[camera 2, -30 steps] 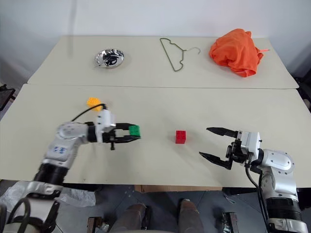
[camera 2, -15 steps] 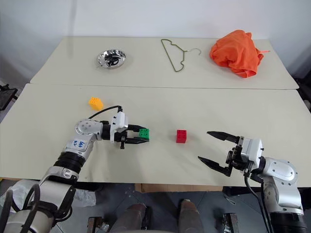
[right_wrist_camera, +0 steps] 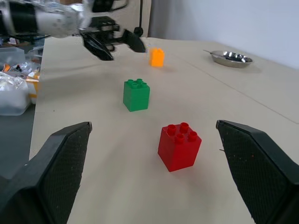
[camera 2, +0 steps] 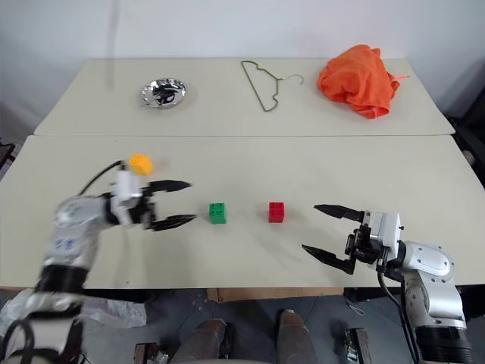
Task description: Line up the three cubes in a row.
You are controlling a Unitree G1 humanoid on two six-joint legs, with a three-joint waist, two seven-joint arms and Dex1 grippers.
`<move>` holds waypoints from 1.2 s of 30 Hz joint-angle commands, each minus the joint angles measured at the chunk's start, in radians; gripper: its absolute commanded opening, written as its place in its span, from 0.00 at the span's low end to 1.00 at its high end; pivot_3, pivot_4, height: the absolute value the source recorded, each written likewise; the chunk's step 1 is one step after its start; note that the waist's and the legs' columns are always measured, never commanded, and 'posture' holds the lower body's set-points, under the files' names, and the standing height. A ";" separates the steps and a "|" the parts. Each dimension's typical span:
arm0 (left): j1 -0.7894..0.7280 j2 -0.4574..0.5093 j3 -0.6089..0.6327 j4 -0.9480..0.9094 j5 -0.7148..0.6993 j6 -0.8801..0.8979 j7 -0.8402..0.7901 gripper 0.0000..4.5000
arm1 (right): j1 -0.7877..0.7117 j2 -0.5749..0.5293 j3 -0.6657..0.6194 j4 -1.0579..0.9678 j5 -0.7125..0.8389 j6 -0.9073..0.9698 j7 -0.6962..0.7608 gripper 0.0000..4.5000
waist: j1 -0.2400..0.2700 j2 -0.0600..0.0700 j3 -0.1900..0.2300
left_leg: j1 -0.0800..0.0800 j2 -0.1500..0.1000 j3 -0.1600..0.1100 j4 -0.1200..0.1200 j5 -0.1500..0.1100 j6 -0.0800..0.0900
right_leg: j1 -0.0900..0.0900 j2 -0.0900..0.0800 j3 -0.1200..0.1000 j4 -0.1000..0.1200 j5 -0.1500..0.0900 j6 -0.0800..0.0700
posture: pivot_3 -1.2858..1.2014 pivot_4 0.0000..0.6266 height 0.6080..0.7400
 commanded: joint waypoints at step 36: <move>-0.364 -0.189 0.047 0.425 0.168 0.122 0.776 1.00 | -0.082 0.125 0.107 -0.015 -0.004 -0.065 0.017 1.00 | 0.001 -0.002 -0.001 | -0.001 -0.005 0.000 0.001 -0.001 0.000 | -0.001 0.000 -0.009 0.004 0.000 0.000 | 0.52 0.24 1.00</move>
